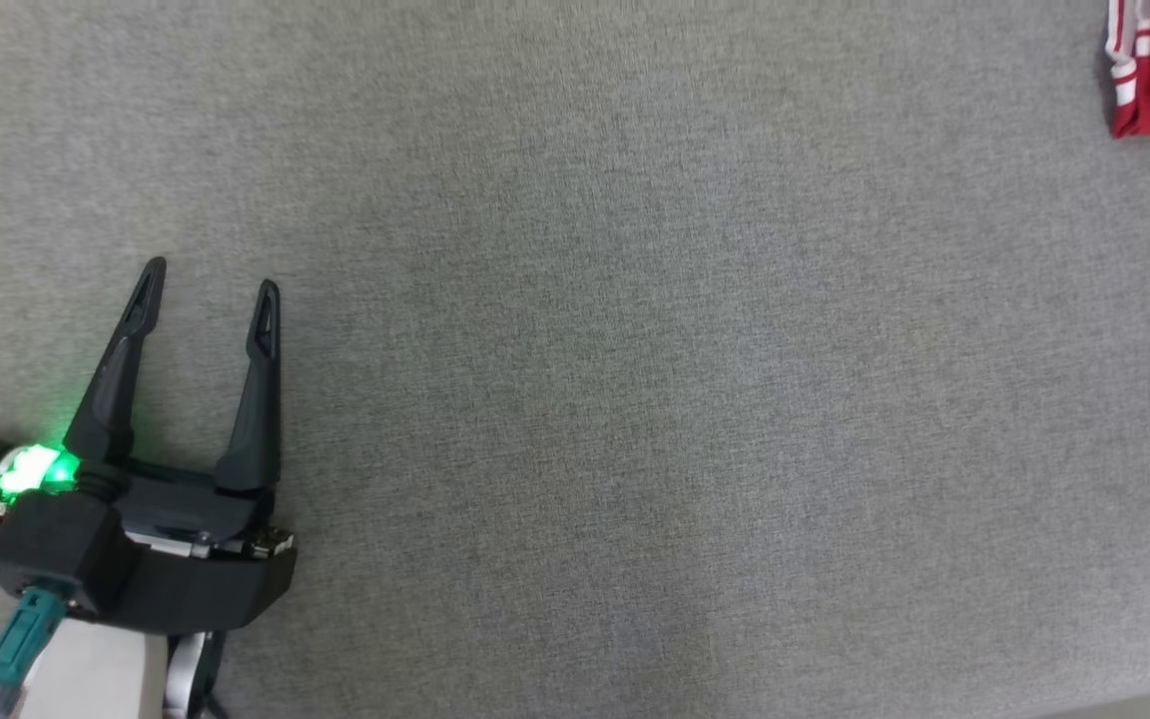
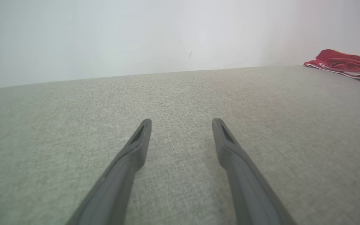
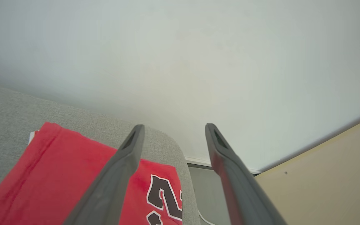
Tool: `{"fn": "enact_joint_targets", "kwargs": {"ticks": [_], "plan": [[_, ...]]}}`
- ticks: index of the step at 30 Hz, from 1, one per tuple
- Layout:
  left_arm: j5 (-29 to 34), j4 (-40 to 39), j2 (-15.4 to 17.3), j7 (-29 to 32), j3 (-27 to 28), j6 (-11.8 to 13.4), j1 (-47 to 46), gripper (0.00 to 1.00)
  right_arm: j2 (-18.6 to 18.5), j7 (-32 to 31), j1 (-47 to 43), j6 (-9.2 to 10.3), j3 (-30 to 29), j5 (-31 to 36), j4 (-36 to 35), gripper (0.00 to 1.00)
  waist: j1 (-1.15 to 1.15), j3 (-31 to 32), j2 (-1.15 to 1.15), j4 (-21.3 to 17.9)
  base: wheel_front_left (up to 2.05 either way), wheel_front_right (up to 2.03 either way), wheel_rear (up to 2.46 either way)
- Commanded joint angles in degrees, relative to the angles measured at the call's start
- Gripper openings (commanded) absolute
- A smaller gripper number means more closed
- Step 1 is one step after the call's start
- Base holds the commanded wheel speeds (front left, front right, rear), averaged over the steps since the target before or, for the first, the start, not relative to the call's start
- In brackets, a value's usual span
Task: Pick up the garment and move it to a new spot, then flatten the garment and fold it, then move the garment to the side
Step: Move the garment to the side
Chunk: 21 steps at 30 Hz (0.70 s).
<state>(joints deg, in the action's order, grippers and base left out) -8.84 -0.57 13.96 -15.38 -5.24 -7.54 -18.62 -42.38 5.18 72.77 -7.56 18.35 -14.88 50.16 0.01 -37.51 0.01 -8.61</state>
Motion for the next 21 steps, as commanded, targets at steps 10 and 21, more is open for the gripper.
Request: {"fn": "enact_joint_targets", "kwargs": {"ticks": [10, 21], "plan": [[-0.90, 3.66, -3.37, 0.19, 2.63, 0.38, 4.53, 1.00, 5.93, 5.76, -6.46, 0.17, -1.87, -0.18, -3.63, 1.00, -0.01, 10.44, -0.01, 3.37, 0.00, 0.00, 0.00], [-0.33, 5.12, -6.79, 0.15, 6.60, 0.56, 11.36, 1.00, 17.02, 9.46, -24.03, 0.17, -6.86, -1.09, -10.73, 1.00, -0.01, 22.67, -0.01, 7.59, 0.00, 0.00, 0.00]]}}
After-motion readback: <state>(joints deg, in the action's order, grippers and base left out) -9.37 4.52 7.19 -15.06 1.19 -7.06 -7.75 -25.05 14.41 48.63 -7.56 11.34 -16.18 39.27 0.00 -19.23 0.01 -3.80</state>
